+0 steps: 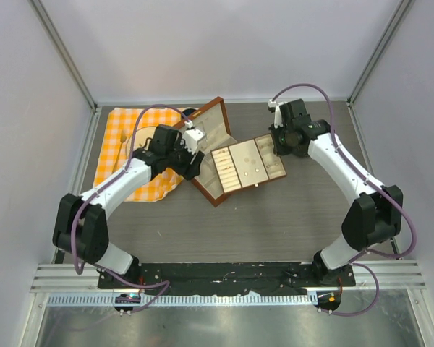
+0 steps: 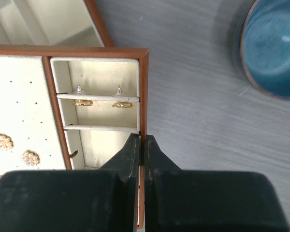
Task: Organize the mixed jewelry
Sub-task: Move the jewelry box to the center of the board.
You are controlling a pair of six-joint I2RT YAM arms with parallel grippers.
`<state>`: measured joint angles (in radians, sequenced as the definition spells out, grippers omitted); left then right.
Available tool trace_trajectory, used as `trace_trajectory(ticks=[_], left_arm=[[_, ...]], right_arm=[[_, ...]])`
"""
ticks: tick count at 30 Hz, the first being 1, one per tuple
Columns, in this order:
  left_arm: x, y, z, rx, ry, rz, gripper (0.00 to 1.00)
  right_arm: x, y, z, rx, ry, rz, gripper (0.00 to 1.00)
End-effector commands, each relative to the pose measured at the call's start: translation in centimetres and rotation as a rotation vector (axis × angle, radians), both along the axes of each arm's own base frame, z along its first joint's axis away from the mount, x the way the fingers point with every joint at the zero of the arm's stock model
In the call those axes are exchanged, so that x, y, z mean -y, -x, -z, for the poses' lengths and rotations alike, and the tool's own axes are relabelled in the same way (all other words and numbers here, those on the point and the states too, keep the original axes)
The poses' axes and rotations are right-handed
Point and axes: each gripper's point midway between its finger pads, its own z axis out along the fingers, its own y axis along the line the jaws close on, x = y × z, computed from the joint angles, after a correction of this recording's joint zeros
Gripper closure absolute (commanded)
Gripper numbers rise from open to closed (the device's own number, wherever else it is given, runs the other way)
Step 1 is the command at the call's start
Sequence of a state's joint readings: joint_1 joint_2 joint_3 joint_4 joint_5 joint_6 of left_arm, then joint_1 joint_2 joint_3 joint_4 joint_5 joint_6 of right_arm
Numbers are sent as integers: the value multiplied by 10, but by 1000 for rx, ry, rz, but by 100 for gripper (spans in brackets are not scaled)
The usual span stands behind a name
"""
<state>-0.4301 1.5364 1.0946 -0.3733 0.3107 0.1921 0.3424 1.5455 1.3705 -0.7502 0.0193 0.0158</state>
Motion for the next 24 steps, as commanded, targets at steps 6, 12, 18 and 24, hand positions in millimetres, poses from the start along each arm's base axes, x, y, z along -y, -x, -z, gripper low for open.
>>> trace_trajectory(ticks=[6,12,18,24], left_arm=[[-7,12,-72,159,35,31,37],[-35,5,-79,180,-4,-54,37],[-64,-13,-82,200,-22,-163,37],[-83,-35,-76,177,-32,-259,37]], right_arm=[[-15,-62,-28,98,-2,-97,99],[-32,-80,-15,73,-22,-147,99],[-53,-88,-7,87,-26,-237,99],[-75,-91,-6,95,-27,-334,99]])
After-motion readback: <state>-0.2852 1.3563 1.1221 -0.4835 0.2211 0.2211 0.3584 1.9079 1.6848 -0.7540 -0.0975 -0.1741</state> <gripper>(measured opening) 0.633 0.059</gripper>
